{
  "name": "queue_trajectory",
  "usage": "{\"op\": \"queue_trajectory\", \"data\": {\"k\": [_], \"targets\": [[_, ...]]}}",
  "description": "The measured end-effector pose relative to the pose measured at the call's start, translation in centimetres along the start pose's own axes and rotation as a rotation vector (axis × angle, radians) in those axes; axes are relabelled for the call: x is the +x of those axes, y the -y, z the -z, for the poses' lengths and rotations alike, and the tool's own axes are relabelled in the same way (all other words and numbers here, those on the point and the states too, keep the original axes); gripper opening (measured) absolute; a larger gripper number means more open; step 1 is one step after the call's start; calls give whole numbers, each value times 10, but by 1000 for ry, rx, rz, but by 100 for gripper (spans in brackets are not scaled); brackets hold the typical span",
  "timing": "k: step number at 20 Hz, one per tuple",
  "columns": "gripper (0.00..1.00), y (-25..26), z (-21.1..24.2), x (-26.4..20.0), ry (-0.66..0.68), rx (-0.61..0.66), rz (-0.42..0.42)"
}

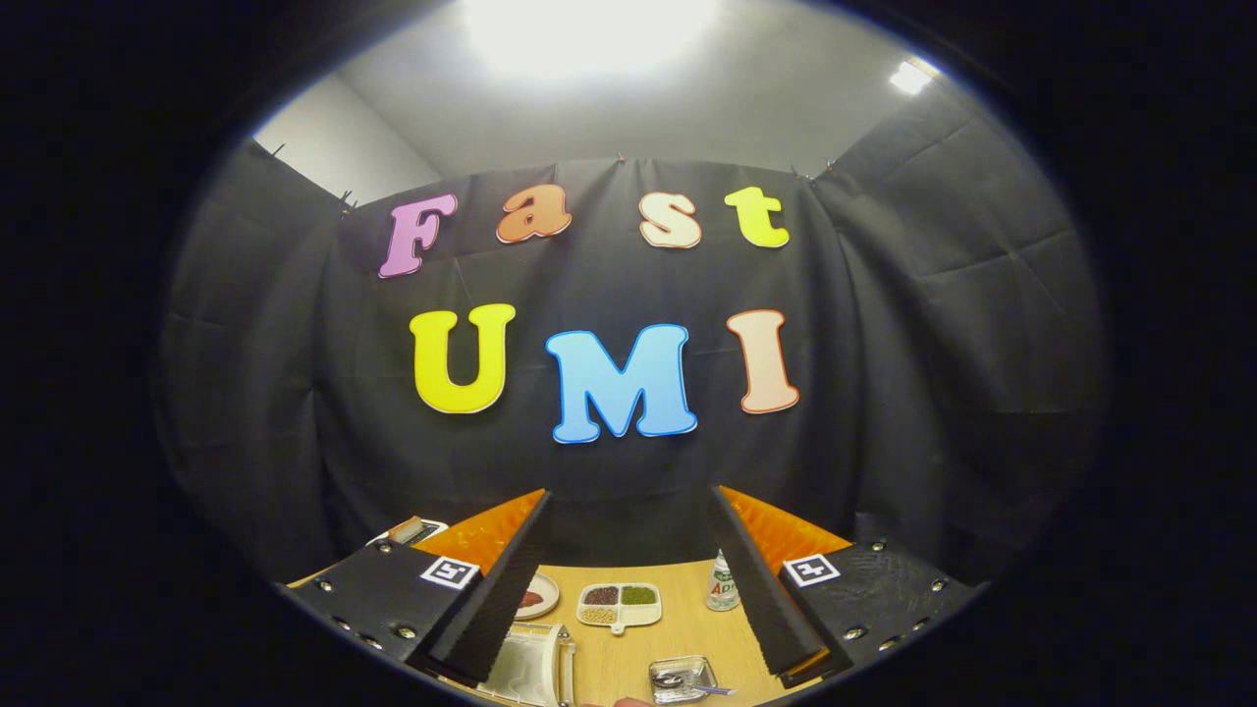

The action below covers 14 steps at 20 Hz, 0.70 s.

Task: Take the plate from the dish rack, then take the spoon from the basket and place it into the plate.

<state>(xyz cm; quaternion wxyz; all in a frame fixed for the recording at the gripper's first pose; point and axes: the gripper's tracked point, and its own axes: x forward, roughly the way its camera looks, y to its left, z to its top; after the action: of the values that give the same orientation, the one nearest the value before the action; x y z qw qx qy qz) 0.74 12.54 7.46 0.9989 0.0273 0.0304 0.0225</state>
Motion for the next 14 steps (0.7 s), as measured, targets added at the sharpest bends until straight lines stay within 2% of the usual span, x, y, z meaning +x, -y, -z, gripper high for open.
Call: {"op": "queue_trajectory", "data": {"k": [3,5,7,14], "targets": [[97,-22,26,7,-144,45,-65],[97,-42,48,11,-288,68,-140],[97,-51,76,15,-432,86,-172],[97,-76,124,14,-739,76,-164]]}}
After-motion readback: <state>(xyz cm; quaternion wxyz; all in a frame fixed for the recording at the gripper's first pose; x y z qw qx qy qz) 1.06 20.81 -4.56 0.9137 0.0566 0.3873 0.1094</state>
